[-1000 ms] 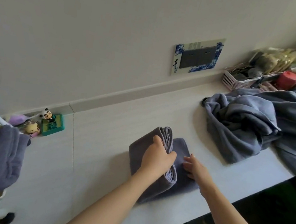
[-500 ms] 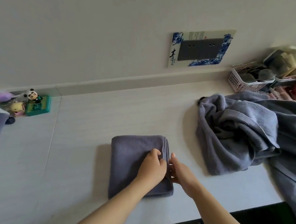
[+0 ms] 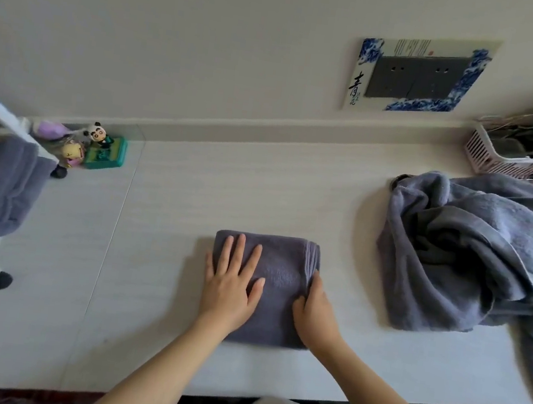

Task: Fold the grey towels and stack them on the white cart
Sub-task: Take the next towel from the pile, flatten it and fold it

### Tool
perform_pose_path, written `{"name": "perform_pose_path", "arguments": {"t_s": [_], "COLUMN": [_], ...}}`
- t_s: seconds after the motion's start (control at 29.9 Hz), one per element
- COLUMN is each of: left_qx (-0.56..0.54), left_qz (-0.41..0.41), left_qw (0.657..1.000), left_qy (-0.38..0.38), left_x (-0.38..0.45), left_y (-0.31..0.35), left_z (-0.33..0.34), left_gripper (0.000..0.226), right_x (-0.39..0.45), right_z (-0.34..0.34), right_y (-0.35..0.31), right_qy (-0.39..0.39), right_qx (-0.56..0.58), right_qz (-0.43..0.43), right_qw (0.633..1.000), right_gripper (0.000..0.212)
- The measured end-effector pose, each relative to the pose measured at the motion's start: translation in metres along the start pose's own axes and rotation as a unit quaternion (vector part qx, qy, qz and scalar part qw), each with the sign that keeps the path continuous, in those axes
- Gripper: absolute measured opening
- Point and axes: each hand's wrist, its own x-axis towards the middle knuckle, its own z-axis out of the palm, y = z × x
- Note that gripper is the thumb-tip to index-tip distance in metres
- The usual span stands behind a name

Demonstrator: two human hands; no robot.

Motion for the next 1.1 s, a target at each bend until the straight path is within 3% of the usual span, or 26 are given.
{"name": "perform_pose_path", "arguments": {"t_s": [0.13,0.23,0.3,0.33,0.4,0.5,0.6,0.73,0.9,1.1], "left_qx": [0.005,-0.037,-0.129,-0.203,-0.347,-0.509,-0.603,-0.693,-0.731,-0.753], "left_qz": [-0.010,0.014,0.019,-0.018,-0.143,-0.276,-0.322,-0.332,-0.330,-0.305], "left_qw": [1.000,0.999,0.991,0.977,0.924,0.814,0.718,0.603,0.559,0.569], "left_qy": [-0.012,-0.005,0.042,0.064,0.069,-0.052,-0.133,-0.214,-0.211,-0.130], "left_x": [-0.002,-0.001,-0.002,-0.006,-0.016,-0.028,-0.032,-0.030,-0.036,-0.042], "left_y": [0.001,-0.003,-0.012,-0.018,-0.029,-0.039,-0.054,-0.073,-0.111,-0.173], "left_z": [0.003,0.002,0.004,0.002,-0.006,-0.023,-0.033,-0.044,-0.070,-0.110], "left_gripper": [0.063,0.061,0.055,0.053,0.053,0.052,0.044,0.063,0.064,0.061], "right_x": [0.003,-0.001,-0.001,0.000,0.004,0.007,0.008,0.011,0.011,0.018], "right_z": [0.010,0.010,0.008,0.006,0.001,-0.007,-0.007,0.001,0.020,0.041], "right_y": [-0.005,0.000,0.006,0.006,0.009,0.008,-0.004,-0.016,-0.051,-0.128], "right_qy": [0.007,0.068,0.082,0.073,0.039,0.022,-0.030,-0.109,-0.162,-0.198], "right_qx": [-0.143,-0.209,-0.182,-0.162,-0.114,-0.012,0.084,0.200,0.270,0.280], "right_qz": [0.035,0.011,-0.003,0.004,0.018,0.046,0.105,0.117,0.075,-0.020], "right_qw": [0.989,0.976,0.980,0.984,0.992,0.999,0.990,0.967,0.946,0.939], "right_gripper": [0.065,0.066,0.068,0.064,0.058,0.055,0.055,0.060,0.077,0.061]}}
